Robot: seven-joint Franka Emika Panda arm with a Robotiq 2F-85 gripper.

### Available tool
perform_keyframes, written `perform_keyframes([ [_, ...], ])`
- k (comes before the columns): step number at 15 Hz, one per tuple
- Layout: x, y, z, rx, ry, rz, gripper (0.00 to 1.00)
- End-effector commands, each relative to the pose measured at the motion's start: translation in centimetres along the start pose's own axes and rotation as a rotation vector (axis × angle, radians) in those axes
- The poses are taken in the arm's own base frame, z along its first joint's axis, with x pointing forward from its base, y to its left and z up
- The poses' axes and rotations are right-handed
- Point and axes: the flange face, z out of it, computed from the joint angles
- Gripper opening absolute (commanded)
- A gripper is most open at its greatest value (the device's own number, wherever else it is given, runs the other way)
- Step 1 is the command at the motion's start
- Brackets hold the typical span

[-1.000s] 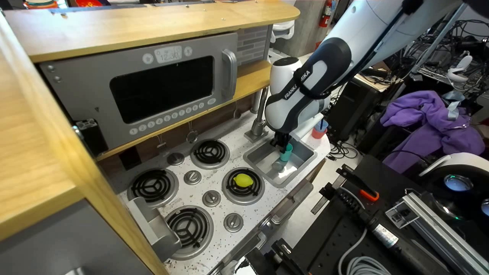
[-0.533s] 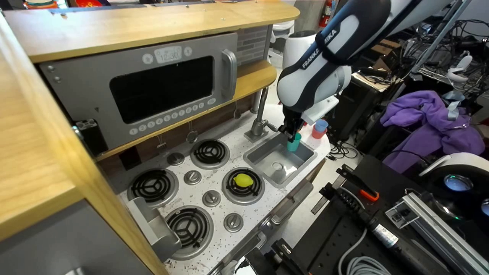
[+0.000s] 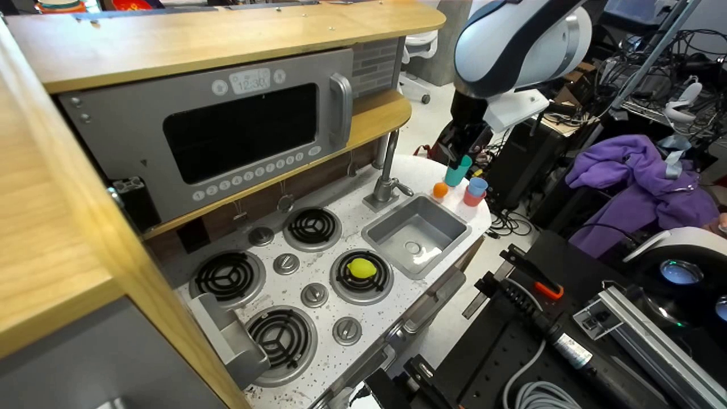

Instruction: Take the cup from the sink and place it in the blue cup beside the sink

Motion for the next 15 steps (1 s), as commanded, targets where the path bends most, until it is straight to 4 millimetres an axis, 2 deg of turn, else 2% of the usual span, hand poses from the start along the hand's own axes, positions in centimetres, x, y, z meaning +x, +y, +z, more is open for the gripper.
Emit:
perform_keyframes([
  [1,0.1,3.3,-2.2,0.016,0.042,0.098,0.01],
  [3,0.2,6.2,-2.4,0.005,0.05,0.155,0.01],
  [8,-0.1,11.4,-2.2,-0.008,0.052,0.28,0.01],
  [12,-0.3,13.1,-0.5,-0.021,0.033,0.33,0.01],
  [15,0.2,12.9,1.3,-0.022,0.014,0.363,0.01],
])
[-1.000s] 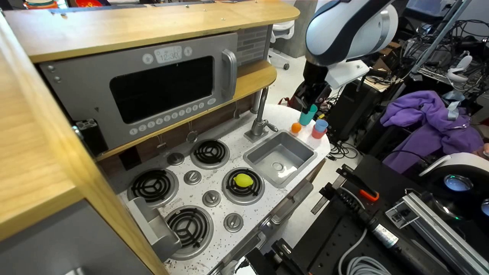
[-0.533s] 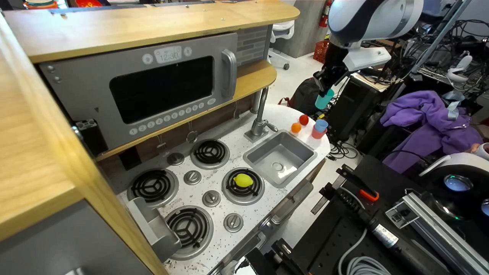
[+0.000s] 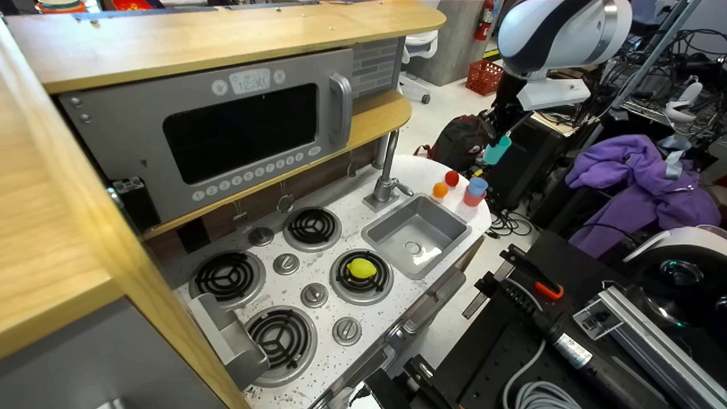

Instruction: Take the cup from the sink and place it in the blue cup beside the sink

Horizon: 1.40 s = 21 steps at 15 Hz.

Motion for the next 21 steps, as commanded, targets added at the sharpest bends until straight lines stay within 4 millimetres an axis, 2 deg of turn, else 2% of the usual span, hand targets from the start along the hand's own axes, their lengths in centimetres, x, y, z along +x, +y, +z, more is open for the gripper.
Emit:
perform_keyframes([
  [1,1.3,-0.4,1.9,-0.001,-0.032,0.052,0.01],
  [5,1.8,-1.1,3.9,-0.003,-0.065,0.084,0.01],
  [11,2.5,-2.2,5.6,0.002,-0.119,0.121,0.01],
  [21,3.4,-2.4,6.9,0.0,-0.157,0.173,0.01],
])
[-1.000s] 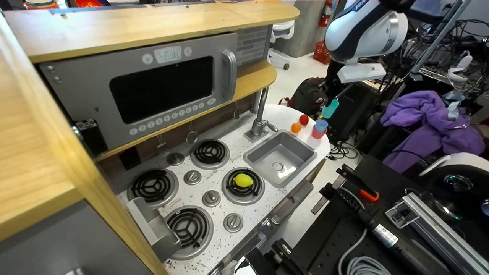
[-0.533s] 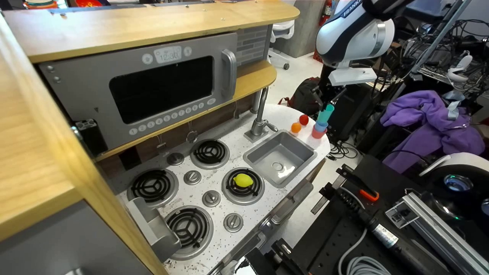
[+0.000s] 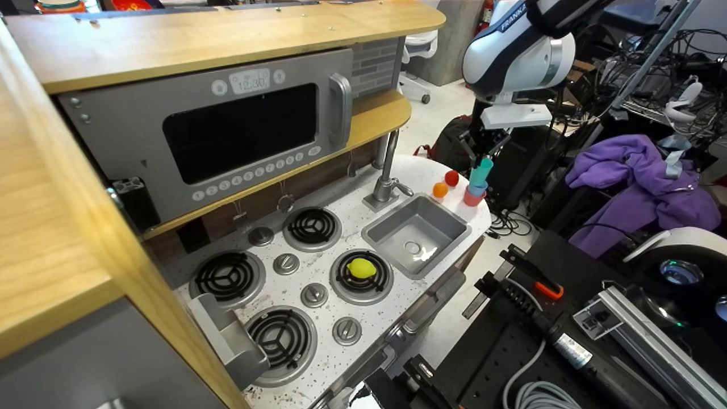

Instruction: Take the cup from the sink and place it in the blue cup beside the sink

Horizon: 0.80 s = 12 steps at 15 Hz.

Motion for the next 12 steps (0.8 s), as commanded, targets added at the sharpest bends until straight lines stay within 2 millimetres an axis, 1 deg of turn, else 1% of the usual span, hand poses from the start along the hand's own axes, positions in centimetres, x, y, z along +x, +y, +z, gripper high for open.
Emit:
perform_keyframes([
  [1,0.85,-0.13,0.25,0.009,-0.02,0.029,0.01],
  [3,0.93,-0.09,0.23,0.01,-0.025,0.035,0.01],
  [4,0.92,-0.08,0.27,0.009,-0.033,0.04,0.28],
  [5,0.93,-0.11,0.28,0.01,-0.034,0.046,0.29],
  [9,1.09,-0.13,0.11,0.018,-0.035,0.061,0.56],
  [12,1.23,-0.09,-0.29,0.022,-0.031,0.068,0.8],
])
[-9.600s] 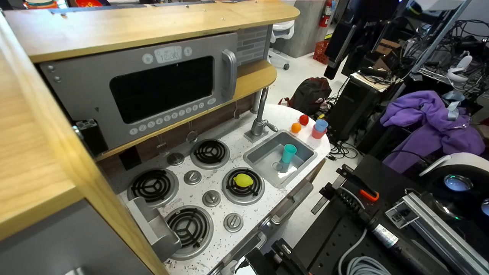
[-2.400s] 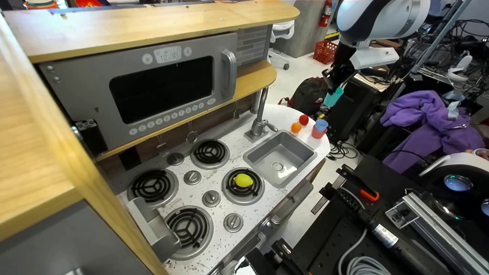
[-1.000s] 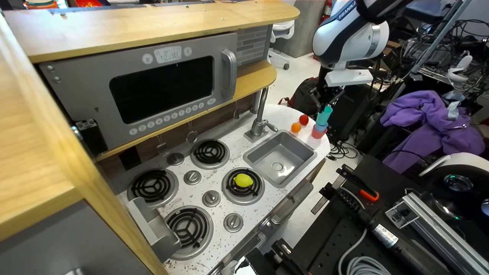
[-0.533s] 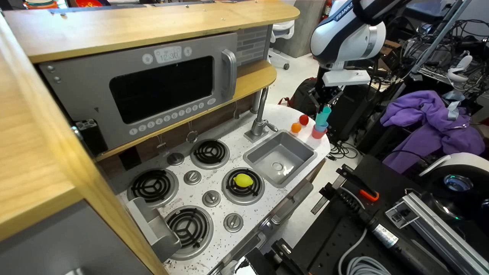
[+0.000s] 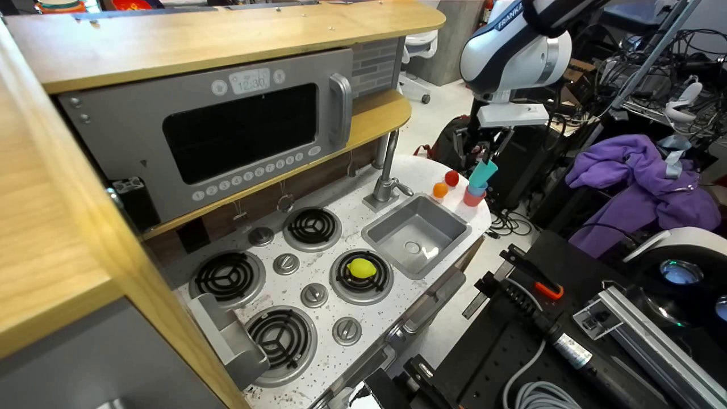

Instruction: Take the cup from the sink and place it in the blue cup beside the sink

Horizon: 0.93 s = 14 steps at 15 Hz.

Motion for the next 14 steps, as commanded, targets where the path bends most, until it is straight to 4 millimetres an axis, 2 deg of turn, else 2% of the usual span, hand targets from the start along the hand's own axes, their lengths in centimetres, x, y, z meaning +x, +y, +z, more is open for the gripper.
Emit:
perform_keyframes([
  [1,0.7,0.0,-0.4,0.018,-0.015,0.025,0.86],
  [2,0.8,0.0,-0.5,0.019,-0.015,0.026,0.95],
  [4,0.9,0.1,-0.5,0.018,-0.016,0.032,1.0],
  [9,0.8,0.1,-0.9,0.026,-0.025,0.035,1.0],
  [14,-1.3,-0.1,-4.3,0.073,-0.011,-0.033,1.0],
])
